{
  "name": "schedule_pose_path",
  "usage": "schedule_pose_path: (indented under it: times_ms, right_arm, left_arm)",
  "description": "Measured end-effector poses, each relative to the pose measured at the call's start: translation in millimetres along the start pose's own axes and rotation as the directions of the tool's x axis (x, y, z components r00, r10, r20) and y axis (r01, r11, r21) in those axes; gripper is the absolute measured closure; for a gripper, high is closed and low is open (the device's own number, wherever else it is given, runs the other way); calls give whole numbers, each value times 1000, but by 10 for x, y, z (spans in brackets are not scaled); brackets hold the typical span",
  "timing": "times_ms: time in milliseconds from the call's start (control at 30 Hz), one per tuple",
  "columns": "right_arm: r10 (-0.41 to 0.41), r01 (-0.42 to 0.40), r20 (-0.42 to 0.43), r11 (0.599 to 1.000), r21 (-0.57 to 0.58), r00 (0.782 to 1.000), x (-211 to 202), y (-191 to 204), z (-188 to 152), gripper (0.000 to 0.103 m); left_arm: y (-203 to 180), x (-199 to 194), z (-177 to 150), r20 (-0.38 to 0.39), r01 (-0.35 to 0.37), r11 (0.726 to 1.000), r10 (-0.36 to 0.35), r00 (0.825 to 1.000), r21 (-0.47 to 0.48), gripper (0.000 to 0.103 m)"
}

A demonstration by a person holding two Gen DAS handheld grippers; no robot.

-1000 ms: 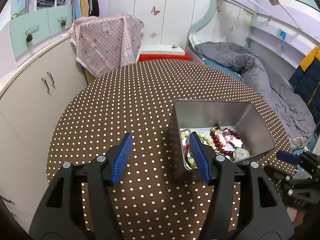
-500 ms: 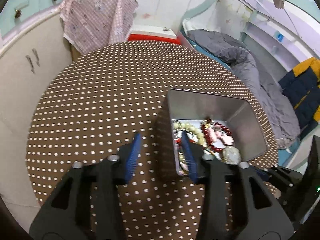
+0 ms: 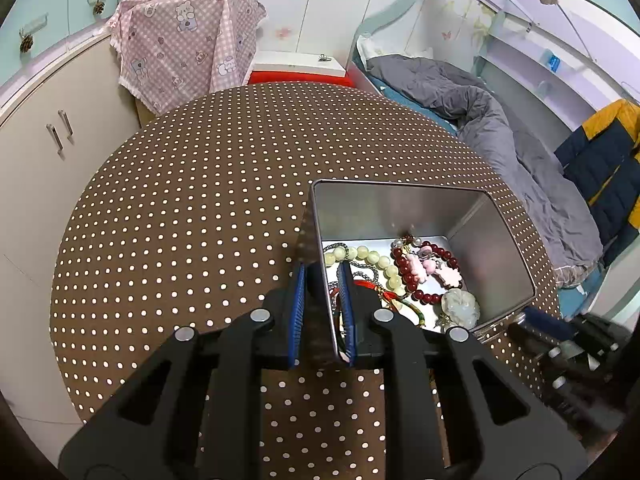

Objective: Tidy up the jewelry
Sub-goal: 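Grasp the pearl chain with the right gripper and release it into the tin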

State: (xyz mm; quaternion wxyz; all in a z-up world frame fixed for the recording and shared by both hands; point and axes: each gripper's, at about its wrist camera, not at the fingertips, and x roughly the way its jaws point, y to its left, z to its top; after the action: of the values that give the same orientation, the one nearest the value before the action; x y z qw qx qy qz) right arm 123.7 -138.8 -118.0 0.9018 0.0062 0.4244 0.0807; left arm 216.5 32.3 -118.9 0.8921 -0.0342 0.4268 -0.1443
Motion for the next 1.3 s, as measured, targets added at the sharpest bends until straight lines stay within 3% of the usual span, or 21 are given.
schedule_pose_path:
  times_ms: [200,567,733,1000,1033,1067,1133,1300]
  right_arm:
    - [-32,32,105,999,7,994,-339,-121,161,79]
    - [33,-3,281,994,-106,959,-736,140,686,79]
    - [65,-20,298,988,-151,952,-703,284,825,79]
    - [90,-50,259,986,-160,962,-528,373,908,78]
    - [85,-48,242,987,-155,966,-472,366,895,75]
    - [75,-42,227,988,-146,971,-412,356,876,60]
    - [58,-32,211,992,-124,976,-345,345,856,44]
    - [41,-26,170,996,-87,985,-235,261,766,44]
  left_arm:
    - [-2,1,-6,1,0,1000,0,1000,0,86]
    - [42,0,3,0,-1,1000,1,1000,1,86]
    - [31,-1,0,1,-1,1000,1,1000,1,86]
    - [48,2,-2,2,-1,1000,1,1000,4,86]
    - [48,6,-6,2,0,1000,0,1000,3,86]
    - [42,6,-8,2,0,1000,0,1000,3,86]
    - [40,8,-9,2,-1,1000,1,1000,4,86]
    - [32,13,-14,2,-4,1000,4,1000,7,86]
